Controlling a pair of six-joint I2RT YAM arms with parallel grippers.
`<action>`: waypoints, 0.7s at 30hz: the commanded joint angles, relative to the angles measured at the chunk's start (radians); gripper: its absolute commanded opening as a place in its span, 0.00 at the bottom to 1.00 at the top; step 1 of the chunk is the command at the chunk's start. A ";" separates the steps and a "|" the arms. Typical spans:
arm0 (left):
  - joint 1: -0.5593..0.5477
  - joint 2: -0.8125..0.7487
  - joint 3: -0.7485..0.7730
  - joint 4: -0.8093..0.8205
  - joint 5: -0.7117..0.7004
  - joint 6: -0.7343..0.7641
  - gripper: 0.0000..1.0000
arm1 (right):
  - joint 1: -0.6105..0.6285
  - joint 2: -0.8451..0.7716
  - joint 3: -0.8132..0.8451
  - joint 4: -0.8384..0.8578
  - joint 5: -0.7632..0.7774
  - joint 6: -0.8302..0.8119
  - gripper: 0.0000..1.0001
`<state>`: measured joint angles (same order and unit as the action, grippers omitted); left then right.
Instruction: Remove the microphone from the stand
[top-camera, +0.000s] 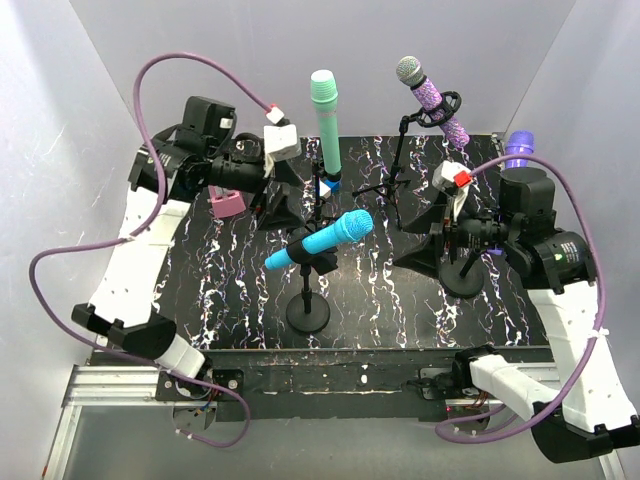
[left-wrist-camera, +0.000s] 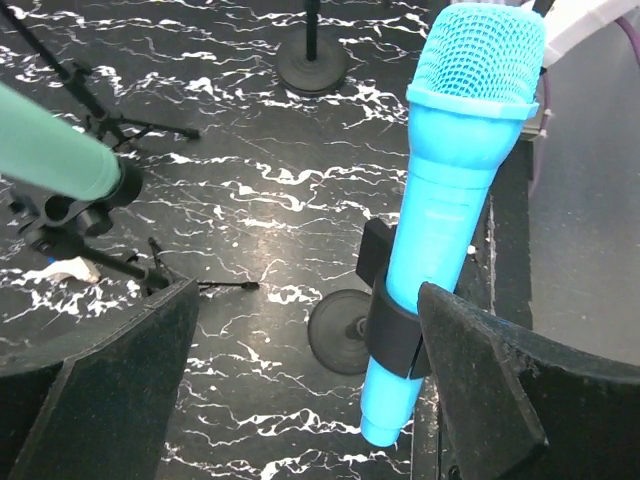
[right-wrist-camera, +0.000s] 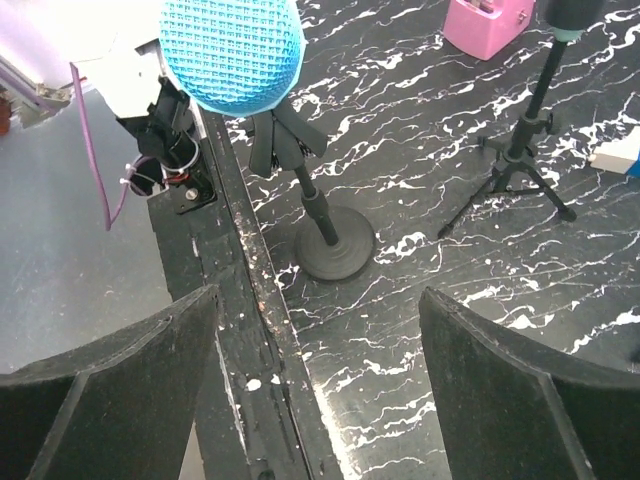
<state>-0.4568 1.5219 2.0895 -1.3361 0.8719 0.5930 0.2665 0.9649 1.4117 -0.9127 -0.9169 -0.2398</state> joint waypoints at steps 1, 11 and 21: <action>-0.045 0.020 0.052 -0.143 0.028 -0.028 0.90 | 0.043 -0.023 -0.054 0.234 0.007 0.077 0.87; -0.132 -0.081 -0.140 0.107 0.099 -0.113 0.86 | 0.048 0.126 0.152 0.021 0.130 -0.030 0.85; -0.172 -0.097 -0.230 0.278 0.070 -0.170 0.81 | 0.050 0.124 0.124 0.049 0.135 -0.007 0.86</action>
<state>-0.6117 1.4193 1.8389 -1.1252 0.9348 0.4366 0.3099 1.1030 1.5253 -0.8669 -0.7795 -0.2398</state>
